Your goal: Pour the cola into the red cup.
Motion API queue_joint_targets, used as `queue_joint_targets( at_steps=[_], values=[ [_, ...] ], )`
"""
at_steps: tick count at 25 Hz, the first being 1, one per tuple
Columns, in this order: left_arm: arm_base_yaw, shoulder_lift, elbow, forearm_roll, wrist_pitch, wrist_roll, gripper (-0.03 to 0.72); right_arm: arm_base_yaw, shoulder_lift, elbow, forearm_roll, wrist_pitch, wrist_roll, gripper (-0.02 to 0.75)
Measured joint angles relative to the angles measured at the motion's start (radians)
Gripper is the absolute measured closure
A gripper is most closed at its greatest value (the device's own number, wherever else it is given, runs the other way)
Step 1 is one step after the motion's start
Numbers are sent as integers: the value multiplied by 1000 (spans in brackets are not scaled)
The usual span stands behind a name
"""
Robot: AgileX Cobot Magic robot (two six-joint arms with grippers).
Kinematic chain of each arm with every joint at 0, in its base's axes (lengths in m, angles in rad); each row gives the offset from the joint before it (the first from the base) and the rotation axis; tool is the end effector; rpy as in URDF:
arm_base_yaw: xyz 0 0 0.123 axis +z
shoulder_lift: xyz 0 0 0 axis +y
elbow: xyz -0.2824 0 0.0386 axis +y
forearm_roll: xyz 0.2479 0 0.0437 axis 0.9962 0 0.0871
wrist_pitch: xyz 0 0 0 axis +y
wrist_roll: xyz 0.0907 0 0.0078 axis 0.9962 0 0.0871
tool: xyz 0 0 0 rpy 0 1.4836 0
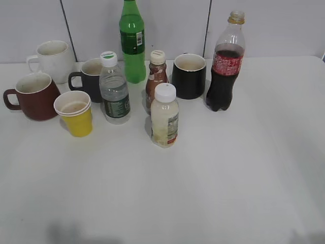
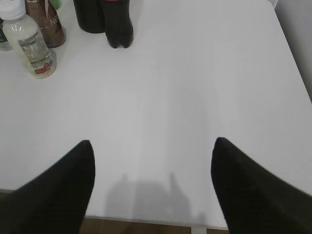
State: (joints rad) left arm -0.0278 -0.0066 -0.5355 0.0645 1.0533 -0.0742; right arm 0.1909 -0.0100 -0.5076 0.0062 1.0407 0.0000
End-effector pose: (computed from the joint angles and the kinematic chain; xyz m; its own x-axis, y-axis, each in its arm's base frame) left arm -0.0099 0.0054 0.2876 -0.4091 -0.0308 -0.9120 -0.0406 0.9991 -0.0155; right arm -0.0065 -0.0008 0.2809 -0.4152 -0.0770 -0.9065 -0.1932 0.9811 0.0051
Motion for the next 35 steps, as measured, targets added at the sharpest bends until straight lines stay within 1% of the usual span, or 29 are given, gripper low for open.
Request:
queue_joint_targets(
  at_steps=[30,31,32,34,35],
  values=[
    [0,1,-3,-8,-10,0,451,0,0,0,-6,0,0,183],
    [0,11,-10,-12,-39,0,451,0,0,0,-6,0,0,183],
    [0,29,-13,-12,-115,0,451,0,0,0,0,0,0,183],
    [0,86,-7,13,-347,0,451,0,0,0,-6,0,0,183],
    [0,131,4,30,-498,0,451,0,0,0,-6,0,0,183]
  ],
)
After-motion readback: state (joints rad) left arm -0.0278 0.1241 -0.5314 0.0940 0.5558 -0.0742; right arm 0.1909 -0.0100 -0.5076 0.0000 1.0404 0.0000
